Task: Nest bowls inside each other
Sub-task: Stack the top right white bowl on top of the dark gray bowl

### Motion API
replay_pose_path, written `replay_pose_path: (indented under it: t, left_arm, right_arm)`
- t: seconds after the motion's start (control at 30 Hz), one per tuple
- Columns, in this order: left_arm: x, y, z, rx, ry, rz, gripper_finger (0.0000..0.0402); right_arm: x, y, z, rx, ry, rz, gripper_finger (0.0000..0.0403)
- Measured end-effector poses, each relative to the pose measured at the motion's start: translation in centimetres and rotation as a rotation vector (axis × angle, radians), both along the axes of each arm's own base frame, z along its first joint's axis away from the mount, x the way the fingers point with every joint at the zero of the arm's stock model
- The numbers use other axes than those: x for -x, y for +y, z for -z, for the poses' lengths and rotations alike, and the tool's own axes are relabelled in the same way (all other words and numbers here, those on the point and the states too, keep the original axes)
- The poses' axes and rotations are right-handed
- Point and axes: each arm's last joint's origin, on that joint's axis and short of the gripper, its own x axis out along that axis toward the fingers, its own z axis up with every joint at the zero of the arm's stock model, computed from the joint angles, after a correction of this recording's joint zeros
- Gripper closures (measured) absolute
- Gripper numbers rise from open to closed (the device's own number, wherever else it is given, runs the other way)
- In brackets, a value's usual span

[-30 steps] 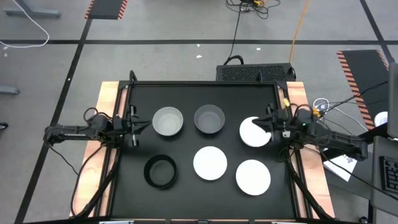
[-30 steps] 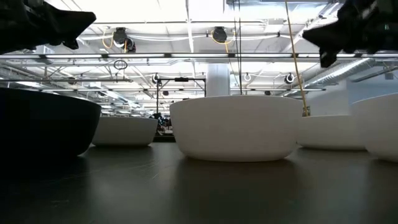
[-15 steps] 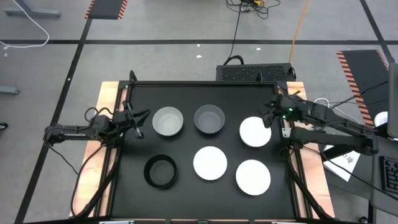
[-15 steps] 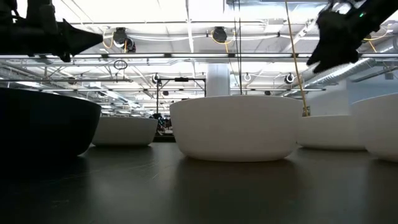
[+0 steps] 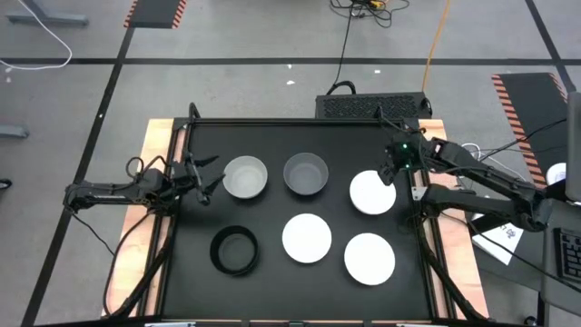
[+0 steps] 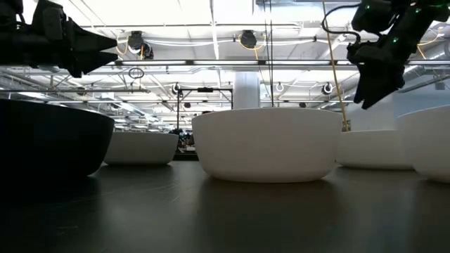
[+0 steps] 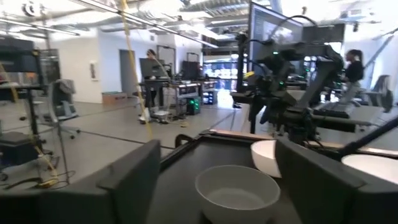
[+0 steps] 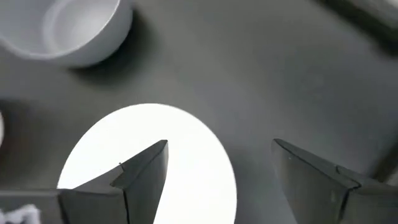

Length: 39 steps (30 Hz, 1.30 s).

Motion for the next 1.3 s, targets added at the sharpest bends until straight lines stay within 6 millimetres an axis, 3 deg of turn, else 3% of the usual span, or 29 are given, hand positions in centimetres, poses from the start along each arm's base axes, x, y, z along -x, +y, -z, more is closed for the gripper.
replay_pose_path:
  t: [0.13,0.23,1.3]
  left_arm:
    - [0.0,0.0,0.0,-0.002,0.000,0.012,0.0020]
    - [0.0,0.0,-0.1,-0.003,-0.009,0.011,0.0009]
    - [0.0,0.0,0.0,-0.006,0.005,0.011,0.0007]
  right_arm:
    - [0.3,-0.1,0.6,-0.072,0.063,-0.001,0.0130]
    - [0.3,-0.2,1.0,-0.118,0.092,-0.015,0.0130]
    - [-2.0,-1.8,4.6,-0.346,0.312,-0.030,0.0131]
